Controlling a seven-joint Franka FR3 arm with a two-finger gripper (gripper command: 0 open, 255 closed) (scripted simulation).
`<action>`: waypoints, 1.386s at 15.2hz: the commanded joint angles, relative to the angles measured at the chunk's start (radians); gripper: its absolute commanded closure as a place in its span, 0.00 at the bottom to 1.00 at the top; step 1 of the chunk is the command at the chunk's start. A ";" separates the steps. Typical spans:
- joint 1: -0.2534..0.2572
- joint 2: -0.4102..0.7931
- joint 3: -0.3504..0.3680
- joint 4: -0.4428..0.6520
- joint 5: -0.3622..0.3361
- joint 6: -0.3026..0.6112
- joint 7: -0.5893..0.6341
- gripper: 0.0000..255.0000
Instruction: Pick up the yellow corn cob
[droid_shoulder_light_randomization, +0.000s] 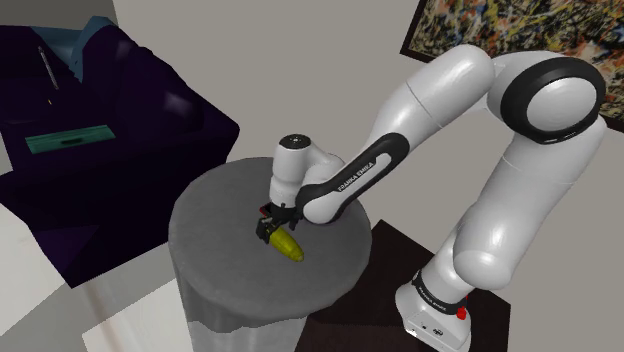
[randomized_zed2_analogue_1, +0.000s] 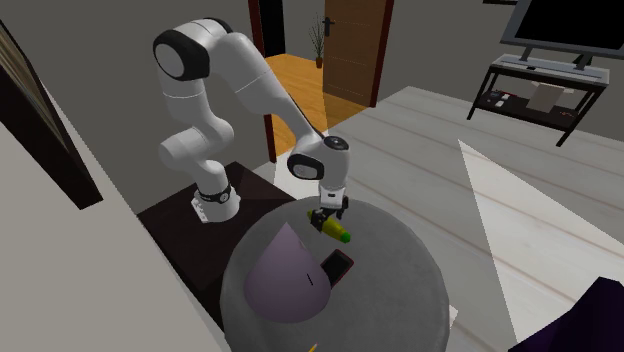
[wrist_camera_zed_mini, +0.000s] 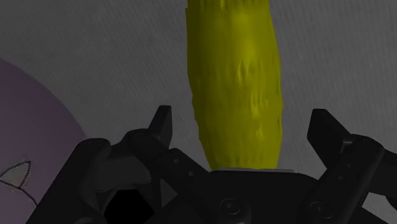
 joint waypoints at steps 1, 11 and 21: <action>0.003 0.027 -0.007 -0.004 -0.024 0.029 0.017 0.00; 0.005 0.036 -0.010 -0.004 -0.031 0.037 0.022 1.00; -0.007 -0.075 0.015 0.003 0.058 -0.071 -0.043 1.00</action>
